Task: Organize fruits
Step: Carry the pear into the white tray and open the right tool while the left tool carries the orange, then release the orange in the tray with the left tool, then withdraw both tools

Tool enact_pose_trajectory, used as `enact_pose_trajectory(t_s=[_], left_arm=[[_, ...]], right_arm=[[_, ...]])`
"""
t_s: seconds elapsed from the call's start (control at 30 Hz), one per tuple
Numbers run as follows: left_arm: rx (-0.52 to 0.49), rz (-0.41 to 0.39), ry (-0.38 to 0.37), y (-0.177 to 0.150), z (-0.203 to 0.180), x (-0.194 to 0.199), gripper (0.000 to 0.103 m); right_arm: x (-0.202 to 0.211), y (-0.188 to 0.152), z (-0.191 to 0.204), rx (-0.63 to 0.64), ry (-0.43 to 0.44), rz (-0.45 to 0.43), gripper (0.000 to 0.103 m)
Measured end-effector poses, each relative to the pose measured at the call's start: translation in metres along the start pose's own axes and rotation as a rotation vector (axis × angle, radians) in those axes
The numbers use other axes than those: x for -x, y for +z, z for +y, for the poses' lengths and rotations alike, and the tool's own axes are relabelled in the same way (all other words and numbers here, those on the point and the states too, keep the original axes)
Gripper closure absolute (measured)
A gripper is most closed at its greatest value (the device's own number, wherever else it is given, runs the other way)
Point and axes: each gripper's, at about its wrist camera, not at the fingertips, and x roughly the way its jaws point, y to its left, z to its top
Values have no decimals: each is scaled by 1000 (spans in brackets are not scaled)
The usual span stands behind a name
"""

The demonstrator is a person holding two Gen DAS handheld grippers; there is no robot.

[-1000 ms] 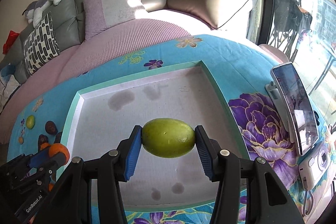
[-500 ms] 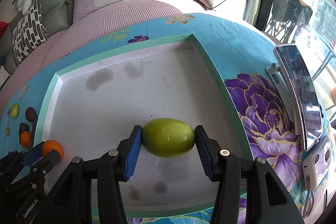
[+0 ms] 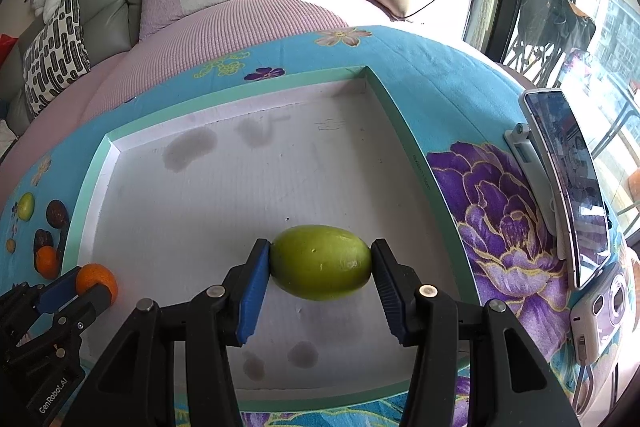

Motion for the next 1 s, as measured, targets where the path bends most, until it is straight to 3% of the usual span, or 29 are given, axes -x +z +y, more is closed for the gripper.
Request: enact_pose_trajectory(t_s=[0.07,0.17,0.5,1.0], left_arm=[[-5,-9,-2,1,0,3,65],[-13,-22,3,2,-1,9,49],[6,-77,17,8,7,32,49],[206,-46,185,-5,88,28,49]], right_arm=[[3,0,-1,-3,4,-10,50],[8,2,0,2,4,-27,49],[32,7,3,15,9,-89,49],[27,4,20,58,34,-68,49]])
